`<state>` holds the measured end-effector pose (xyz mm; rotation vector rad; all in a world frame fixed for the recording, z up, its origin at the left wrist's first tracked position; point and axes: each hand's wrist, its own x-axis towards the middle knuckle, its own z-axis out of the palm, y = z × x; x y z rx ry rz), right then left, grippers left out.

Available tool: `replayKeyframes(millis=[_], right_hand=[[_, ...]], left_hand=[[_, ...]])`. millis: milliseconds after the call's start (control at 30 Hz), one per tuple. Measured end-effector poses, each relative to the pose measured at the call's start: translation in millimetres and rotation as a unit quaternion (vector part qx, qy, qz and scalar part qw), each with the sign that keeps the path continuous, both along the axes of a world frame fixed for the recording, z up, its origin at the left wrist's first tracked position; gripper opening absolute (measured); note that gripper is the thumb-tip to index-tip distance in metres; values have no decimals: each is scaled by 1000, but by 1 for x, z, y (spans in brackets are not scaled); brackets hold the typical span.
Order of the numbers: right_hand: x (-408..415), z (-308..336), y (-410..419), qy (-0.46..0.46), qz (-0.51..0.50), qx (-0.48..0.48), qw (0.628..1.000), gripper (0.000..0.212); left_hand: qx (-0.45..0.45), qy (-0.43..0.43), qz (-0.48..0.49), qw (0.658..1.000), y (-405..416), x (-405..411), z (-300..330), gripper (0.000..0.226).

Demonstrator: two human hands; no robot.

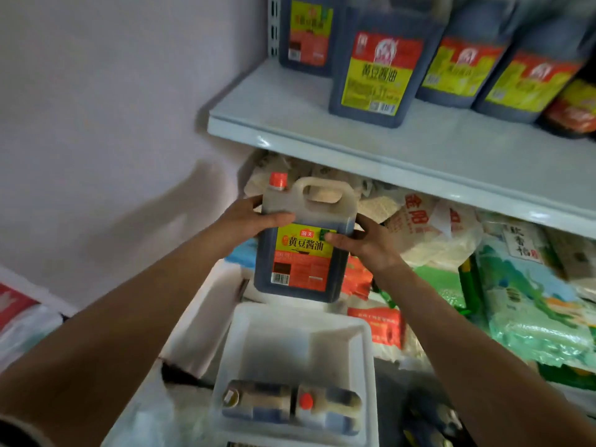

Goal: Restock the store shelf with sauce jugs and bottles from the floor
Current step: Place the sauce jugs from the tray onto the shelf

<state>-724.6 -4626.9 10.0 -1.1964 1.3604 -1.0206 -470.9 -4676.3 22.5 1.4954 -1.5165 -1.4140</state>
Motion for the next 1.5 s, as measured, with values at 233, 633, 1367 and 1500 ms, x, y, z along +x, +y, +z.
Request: replayKeyframes(millis=[233, 633, 1367, 1500], right_hand=[[42, 111, -41, 4, -31, -130, 991, 72], [77, 161, -146, 81, -80, -262, 959, 65], [68, 139, -242, 265, -162, -265, 913, 80], [64, 139, -258, 271, -161, -266, 911, 82]], left_hand=[[-155, 37, -51, 986, -49, 41, 129, 85], [-271, 97, -81, 954, -161, 63, 193, 105], [-212, 161, -99, 959, -274, 41, 169, 97], [-212, 164, -95, 959, -284, 38, 172, 102]])
